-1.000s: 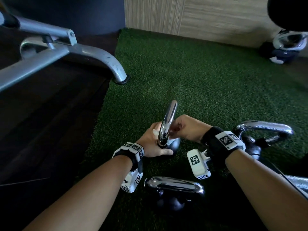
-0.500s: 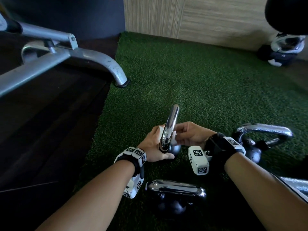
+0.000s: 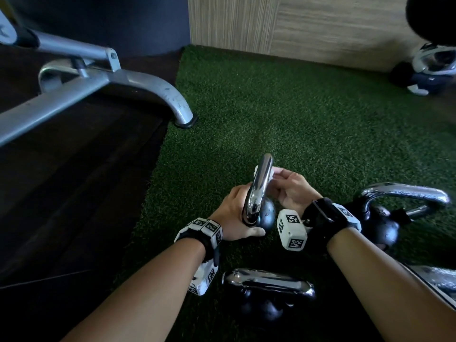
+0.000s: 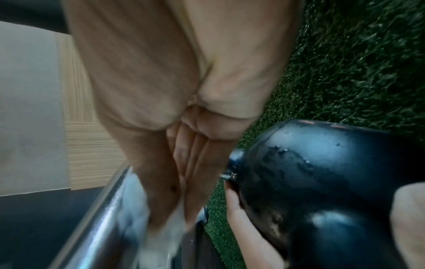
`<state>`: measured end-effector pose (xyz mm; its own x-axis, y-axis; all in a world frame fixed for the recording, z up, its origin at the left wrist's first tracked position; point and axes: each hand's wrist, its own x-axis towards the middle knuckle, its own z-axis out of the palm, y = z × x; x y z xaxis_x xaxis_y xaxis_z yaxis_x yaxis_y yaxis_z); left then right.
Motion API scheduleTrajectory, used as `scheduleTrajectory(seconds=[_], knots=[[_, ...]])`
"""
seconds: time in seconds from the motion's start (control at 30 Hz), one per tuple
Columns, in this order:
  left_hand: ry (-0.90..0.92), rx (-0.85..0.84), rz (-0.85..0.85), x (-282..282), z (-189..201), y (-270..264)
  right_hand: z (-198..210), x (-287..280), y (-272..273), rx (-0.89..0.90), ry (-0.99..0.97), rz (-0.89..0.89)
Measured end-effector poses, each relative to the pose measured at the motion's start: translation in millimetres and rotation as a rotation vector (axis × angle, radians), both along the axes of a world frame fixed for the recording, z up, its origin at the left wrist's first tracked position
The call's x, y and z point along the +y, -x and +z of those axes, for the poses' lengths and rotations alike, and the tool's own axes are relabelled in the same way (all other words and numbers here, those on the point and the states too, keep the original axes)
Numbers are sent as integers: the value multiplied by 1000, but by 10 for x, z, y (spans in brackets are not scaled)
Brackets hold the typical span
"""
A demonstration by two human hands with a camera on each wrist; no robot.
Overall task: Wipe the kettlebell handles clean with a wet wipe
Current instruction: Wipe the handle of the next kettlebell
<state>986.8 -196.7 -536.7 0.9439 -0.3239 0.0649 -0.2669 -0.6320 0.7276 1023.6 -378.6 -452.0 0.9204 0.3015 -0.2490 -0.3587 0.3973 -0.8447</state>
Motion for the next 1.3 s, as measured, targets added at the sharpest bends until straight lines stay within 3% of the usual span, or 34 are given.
scheduleTrajectory(seconds=[0.07, 0.17, 0.37, 0.53, 0.7, 0.83, 1.03, 1.1, 1.2, 1.3], knots=[[-9, 1, 5, -5, 32, 20, -18, 14, -3, 1, -16, -112], [-46, -59, -12, -10, 32, 15, -22, 42, 70, -88, 79, -119], [-100, -132, -44, -15, -118, -54, 41, 147, -42, -208, 497, -433], [-122, -170, -47, -17, -186, -92, 8, 258, -136, -171, 891, -568], [-210, -187, -89, -13, -248, -150, 107, 276, -130, -195, 1000, -519], [-78, -197, -42, -19, -210, -111, 117, 260, -17, -207, 1075, -366], [-123, -224, -61, -20, -188, -58, 199, 182, 15, -324, 1311, -206], [-142, -181, -46, -18, -187, -37, 270, 90, 89, -436, 1329, -272], [-162, -56, -28, -2, -146, -41, 434, 7, 207, -786, 1364, -305], [-200, 61, -28, 0, -23, -4, 643, 43, 171, -930, 1434, -80]])
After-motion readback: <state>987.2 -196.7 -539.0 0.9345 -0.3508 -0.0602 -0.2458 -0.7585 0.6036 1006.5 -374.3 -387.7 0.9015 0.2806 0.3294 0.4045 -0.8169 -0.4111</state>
